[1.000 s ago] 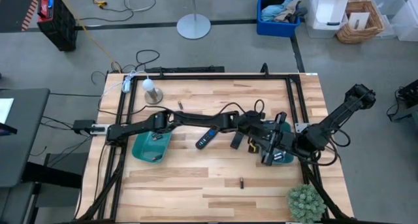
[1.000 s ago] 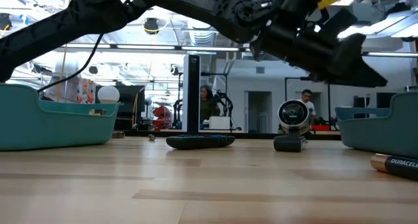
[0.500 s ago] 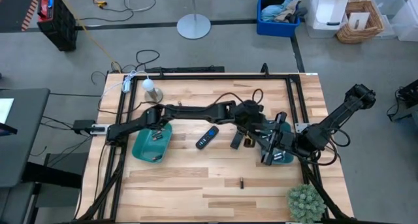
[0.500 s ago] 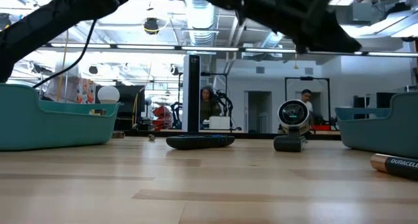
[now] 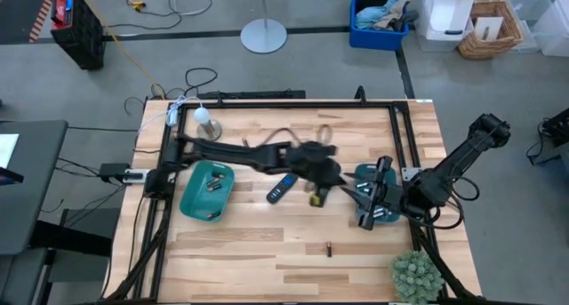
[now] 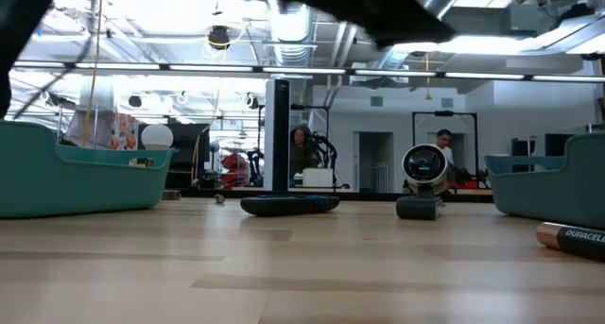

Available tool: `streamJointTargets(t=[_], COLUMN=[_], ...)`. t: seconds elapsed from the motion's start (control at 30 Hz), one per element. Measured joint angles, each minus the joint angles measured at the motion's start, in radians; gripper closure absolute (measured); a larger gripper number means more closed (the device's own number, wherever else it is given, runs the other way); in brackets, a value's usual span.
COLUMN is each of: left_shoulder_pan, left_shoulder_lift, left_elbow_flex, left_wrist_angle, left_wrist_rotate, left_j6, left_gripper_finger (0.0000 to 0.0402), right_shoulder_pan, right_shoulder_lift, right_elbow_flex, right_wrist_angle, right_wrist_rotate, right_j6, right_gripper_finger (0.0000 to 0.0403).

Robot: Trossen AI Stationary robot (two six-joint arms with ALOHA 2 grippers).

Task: Sort batteries
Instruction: Put the brown battery into the green bin

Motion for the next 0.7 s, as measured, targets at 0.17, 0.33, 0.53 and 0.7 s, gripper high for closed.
streamJointTargets(t=[0.17,0.33,0.53,0.7], left_shoulder_pan=[0.002,-0.004,-0.008,-0.008], left_shoulder_lift=[-0.293,-0.572,-0.856,-1.019], left_elbow_flex=[-0.520,-0.891,-1.158,-1.302], left_wrist_angle=[0.332,0.512,0.489,0.449], left_wrist_rotate=[-0.066,-0.137,-0.258,-0.363], left_j6=[-0.098,-0.158,-0.197,-0.197], left_gripper_finger=[0.0401,0.0401,0.0401,0.0401], right_shoulder_pan=[-0.017,-0.092,-0.176,-0.185], right_shoulder_lift=[-0.001,0.007,0.112,0.263], right_elbow_flex=[0.000,0.000,0.058,0.184], right_wrist_angle=[-0.090,-0.310,-0.496,-0.651], right_wrist_rotate=[0.001,-0.016,-0.153,-0.166], right_j6=[0.120,0.419,0.710,0.795], right_gripper_finger=[0.0230,0.0230,0.0230,0.0228])
